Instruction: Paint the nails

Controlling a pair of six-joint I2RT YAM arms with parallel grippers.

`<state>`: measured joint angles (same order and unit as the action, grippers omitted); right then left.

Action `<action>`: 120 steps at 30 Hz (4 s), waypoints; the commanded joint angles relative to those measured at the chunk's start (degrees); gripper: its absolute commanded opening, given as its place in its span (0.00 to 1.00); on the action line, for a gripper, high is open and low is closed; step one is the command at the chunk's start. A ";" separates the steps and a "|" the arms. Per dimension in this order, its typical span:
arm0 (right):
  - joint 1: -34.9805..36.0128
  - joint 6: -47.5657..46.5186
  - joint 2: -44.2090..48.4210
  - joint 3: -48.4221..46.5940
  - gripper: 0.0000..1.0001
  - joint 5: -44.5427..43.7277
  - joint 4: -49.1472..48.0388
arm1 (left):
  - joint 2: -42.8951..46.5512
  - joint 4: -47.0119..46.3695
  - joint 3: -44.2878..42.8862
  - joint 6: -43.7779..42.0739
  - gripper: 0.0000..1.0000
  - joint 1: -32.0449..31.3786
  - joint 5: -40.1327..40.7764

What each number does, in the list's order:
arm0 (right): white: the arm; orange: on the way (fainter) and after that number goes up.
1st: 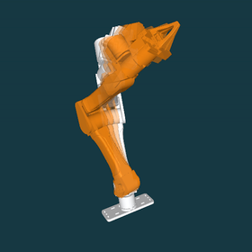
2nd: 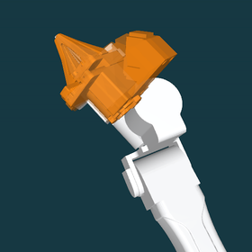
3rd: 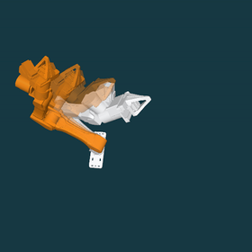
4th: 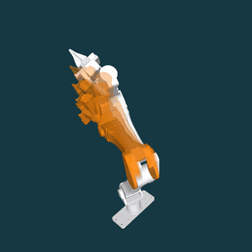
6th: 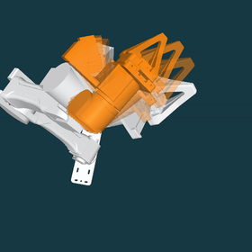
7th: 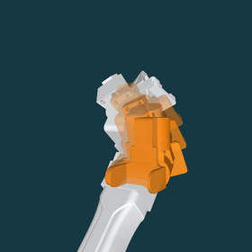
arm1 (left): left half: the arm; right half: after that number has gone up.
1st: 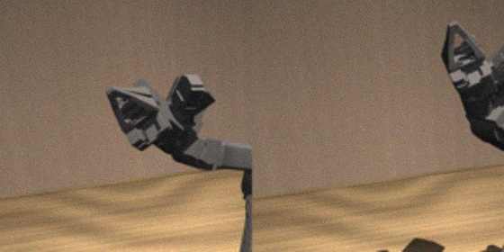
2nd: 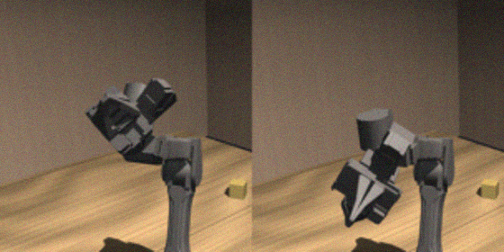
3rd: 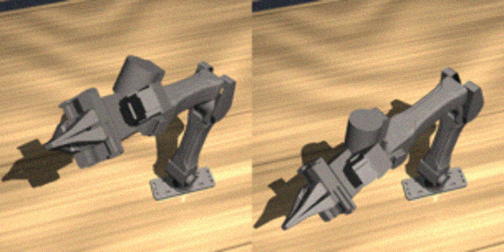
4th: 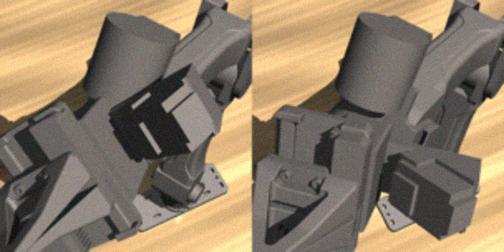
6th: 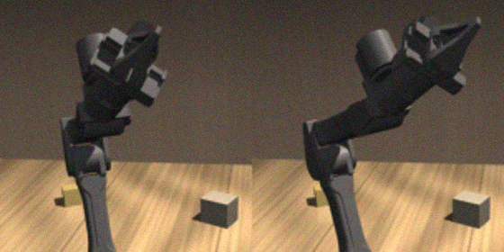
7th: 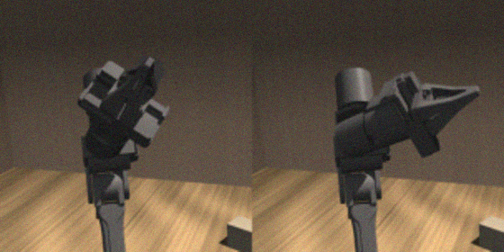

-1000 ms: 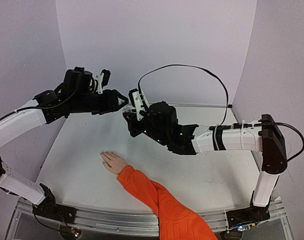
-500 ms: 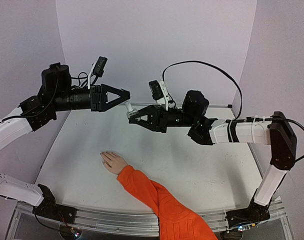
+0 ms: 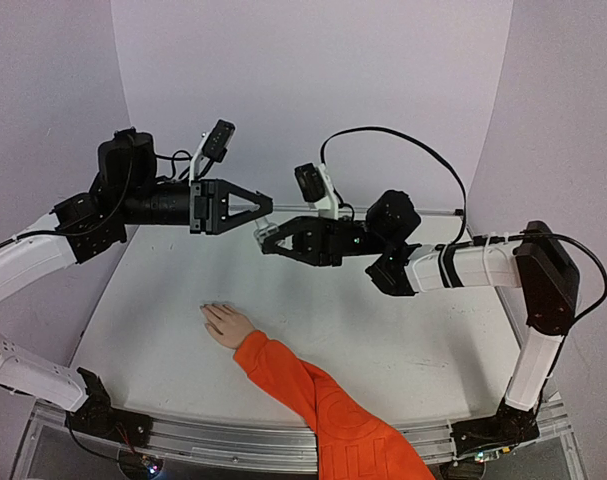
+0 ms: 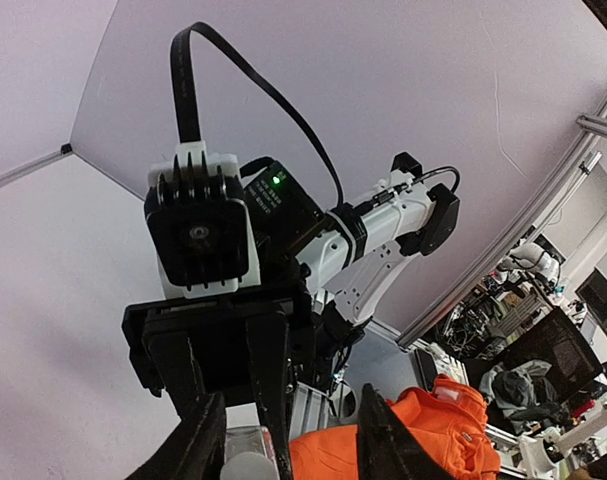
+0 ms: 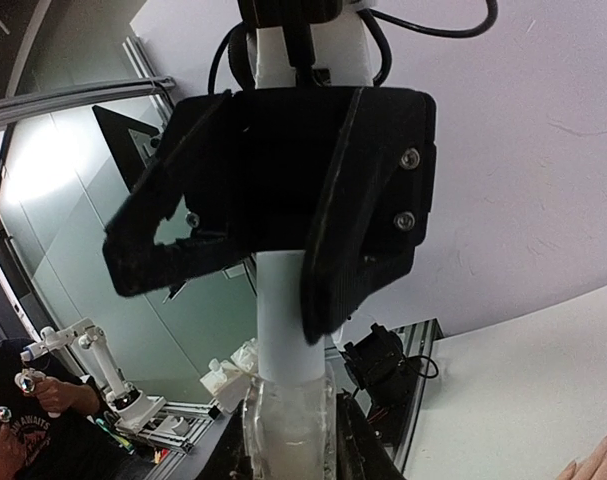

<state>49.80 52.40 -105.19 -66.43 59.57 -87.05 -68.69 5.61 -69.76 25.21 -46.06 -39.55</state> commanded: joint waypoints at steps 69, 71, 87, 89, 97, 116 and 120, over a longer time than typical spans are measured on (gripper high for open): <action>-1.71 -13.56 7.67 -0.10 0.00 -6.20 7.80 | -1.66 -11.32 0.17 2.09 0.24 -0.87 1.54; -2.47 -14.15 7.98 0.14 0.00 -7.92 8.51 | -2.03 -10.91 0.24 1.51 0.17 -0.98 2.52; 4.18 -60.14 -4.00 -12.14 0.00 -93.53 27.81 | -23.27 22.76 -28.56 13.70 0.00 -3.10 61.72; 3.28 -58.93 -3.62 -12.12 0.00 -88.63 27.81 | -24.08 21.33 -29.07 13.72 0.00 -1.86 58.64; -1.34 -50.29 2.69 -7.26 0.00 -63.39 33.40 | -16.58 8.63 -17.56 4.87 0.71 0.95 34.13; -4.76 -11.72 8.99 0.87 0.00 0.27 5.40 | 0.01 -11.36 0.07 2.32 0.70 1.42 -0.04; -4.63 -9.79 8.01 0.74 0.00 0.45 2.91 | -2.37 -12.92 -1.77 3.57 0.65 1.05 -1.89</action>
<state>45.06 36.73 -96.75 -64.84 56.29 -73.21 -69.30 -1.39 -68.86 27.14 -44.71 -36.99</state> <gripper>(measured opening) 0.209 0.671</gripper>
